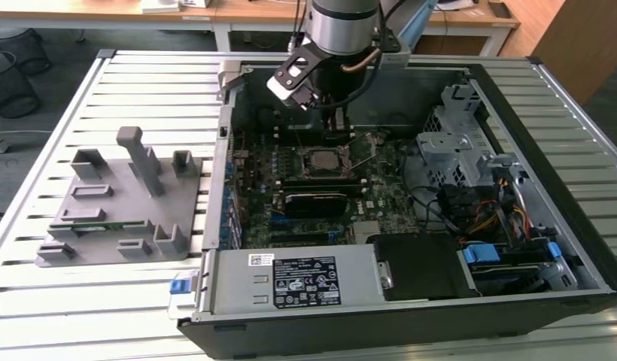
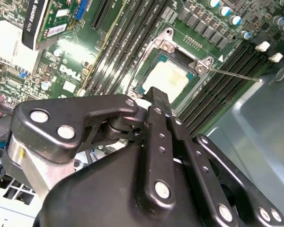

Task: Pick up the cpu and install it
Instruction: 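Close the cpu cover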

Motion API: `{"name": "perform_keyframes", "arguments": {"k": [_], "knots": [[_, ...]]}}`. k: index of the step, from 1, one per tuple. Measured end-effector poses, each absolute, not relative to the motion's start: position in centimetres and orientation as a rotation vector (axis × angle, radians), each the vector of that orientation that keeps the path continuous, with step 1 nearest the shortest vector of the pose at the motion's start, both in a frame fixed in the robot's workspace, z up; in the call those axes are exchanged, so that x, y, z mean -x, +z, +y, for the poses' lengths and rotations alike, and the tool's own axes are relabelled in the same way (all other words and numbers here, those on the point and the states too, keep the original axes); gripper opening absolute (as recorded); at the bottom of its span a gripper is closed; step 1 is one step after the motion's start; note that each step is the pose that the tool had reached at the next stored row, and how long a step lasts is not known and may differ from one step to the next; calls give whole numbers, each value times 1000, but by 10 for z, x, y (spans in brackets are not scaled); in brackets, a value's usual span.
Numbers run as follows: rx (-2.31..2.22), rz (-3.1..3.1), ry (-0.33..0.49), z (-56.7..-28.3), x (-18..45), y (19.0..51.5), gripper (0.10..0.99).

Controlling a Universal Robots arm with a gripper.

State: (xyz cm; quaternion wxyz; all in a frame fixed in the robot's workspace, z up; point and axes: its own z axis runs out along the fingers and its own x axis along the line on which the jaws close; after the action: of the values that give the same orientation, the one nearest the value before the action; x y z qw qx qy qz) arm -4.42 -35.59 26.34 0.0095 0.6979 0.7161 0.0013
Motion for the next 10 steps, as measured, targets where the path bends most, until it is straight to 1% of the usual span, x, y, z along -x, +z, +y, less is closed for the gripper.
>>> {"name": "perform_keyframes", "arguments": {"k": [10], "knots": [[-2119,2294,5,-352,33,263,106]]}}
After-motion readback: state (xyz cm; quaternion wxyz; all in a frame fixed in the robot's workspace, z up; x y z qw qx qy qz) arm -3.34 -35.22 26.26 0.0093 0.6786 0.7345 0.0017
